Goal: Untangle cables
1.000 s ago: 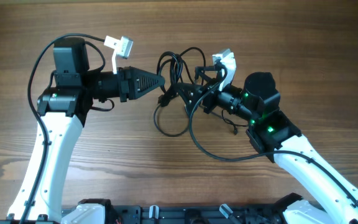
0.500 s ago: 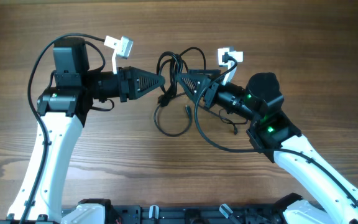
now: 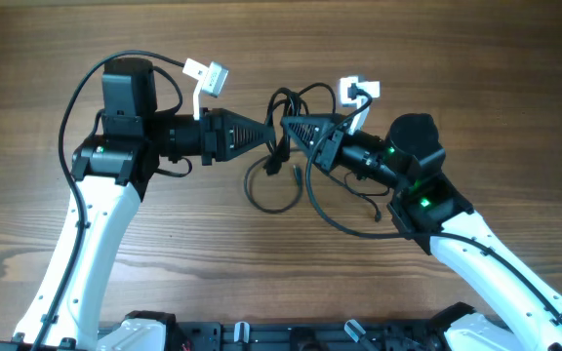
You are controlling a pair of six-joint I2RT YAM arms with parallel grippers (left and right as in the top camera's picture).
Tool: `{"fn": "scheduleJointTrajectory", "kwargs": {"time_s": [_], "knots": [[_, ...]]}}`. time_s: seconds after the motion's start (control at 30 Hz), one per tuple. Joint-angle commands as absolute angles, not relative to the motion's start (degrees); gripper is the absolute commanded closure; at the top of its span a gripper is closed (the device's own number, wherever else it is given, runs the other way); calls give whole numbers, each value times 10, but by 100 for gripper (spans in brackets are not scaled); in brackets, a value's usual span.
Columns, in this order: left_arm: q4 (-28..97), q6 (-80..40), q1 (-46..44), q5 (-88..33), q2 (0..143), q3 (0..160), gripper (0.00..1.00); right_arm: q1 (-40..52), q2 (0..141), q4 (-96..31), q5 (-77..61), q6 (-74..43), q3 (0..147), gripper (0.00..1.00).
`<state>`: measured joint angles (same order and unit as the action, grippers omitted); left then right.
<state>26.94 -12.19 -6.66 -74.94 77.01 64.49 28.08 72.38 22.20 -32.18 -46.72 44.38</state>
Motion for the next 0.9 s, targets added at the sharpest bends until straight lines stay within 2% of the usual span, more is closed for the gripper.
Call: {"fn": "scheduleJointTrajectory", "kwargs": {"time_s": [0.0,0.03,0.2,0.27,0.3,0.37,0.4,0.43,0.47,0.57,0.7,0.87], "knots": [[266,-107,-70,-742,757,647,96,281,718,227,-335,-465,449,93],[266,-107,-70,-738,757,647,96,281,718,227,-335,-465,449,96],[266,-107,-70,-734,757,647,96,281,718,227,-335,-465,449,96],[269,-107,-70,-695,757,647,95,281,718,227,-335,-465,449,96],[274,-107,-70,-679,757,647,89,281,718,227,-335,-465,449,96],[293,-107,-70,-613,757,647,59,281,718,227,-335,-465,449,96],[307,-107,-70,-574,757,647,48,281,718,227,-335,-465,449,96],[324,-107,-70,-539,757,647,33,281,718,227,-333,-464,449,96],[334,-107,-70,-529,757,647,24,281,718,227,-331,-464,449,96],[348,-107,-70,-529,757,647,13,281,718,227,-320,-453,449,96],[357,-107,-73,-531,757,647,13,281,718,210,-291,-451,449,96],[356,-68,-110,-530,757,647,20,281,718,199,-272,-468,449,96]]}}
